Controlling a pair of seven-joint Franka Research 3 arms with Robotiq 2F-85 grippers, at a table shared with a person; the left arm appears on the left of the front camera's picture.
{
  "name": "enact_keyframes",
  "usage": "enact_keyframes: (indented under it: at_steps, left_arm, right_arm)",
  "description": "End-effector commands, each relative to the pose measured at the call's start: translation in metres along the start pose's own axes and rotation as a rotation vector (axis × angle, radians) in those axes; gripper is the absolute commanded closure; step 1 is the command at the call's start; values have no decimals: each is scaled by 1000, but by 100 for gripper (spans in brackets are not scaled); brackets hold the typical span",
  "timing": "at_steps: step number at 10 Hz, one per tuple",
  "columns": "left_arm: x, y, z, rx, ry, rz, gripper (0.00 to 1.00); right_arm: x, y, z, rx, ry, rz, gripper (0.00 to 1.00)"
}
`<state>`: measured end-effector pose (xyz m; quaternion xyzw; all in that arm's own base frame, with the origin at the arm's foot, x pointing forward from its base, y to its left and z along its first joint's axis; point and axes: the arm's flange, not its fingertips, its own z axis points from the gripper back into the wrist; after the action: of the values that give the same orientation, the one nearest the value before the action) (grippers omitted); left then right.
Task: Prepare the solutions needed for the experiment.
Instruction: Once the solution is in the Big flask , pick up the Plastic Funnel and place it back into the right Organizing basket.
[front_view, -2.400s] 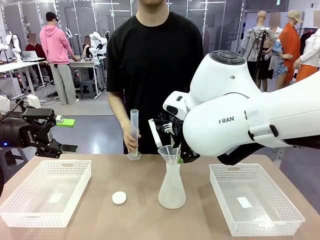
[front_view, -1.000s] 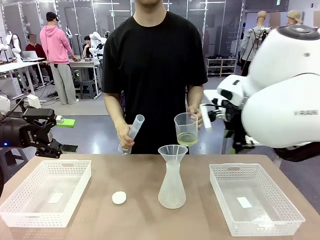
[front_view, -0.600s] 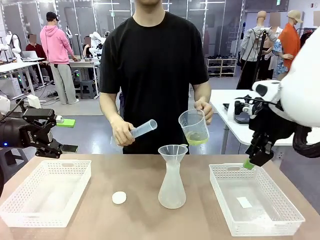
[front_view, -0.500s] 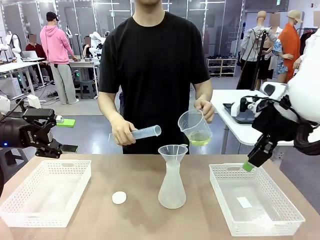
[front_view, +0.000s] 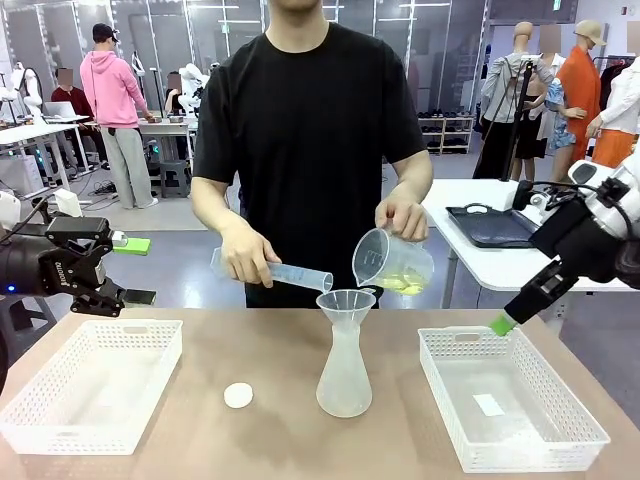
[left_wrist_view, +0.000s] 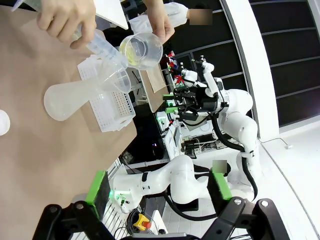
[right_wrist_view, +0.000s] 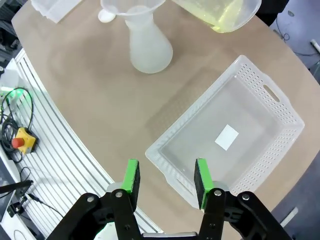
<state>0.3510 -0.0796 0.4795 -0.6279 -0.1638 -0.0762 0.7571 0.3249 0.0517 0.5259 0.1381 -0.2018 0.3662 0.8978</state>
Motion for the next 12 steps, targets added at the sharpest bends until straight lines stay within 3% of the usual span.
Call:
enact_keyframes:
  at_steps: [1, 4, 6, 8, 10, 12]
  left_arm:
    - [1, -3, -3, -26, -12, 12, 0]
    - [1, -3, -3, -26, -12, 12, 0]
    - [1, -3, -3, -26, -12, 12, 0]
    - [1, -3, -3, -26, -12, 12, 0]
    - [1, -3, -3, -26, -12, 12, 0]
    - [1, -3, -3, -26, -12, 12, 0]
  right_arm:
    - [1, 2, -6, -23, 33, -6, 44]
    - [2, 2, -5, -2, 15, 7, 44]
    - [-8, -18, -3, 295, -228, -306, 44]
    - [-24, -24, -10, 550, -363, -534, 44]
    - [-38, -24, -20, 847, -438, -712, 44]
    - [-45, -25, -30, 1024, -438, -817, 44]
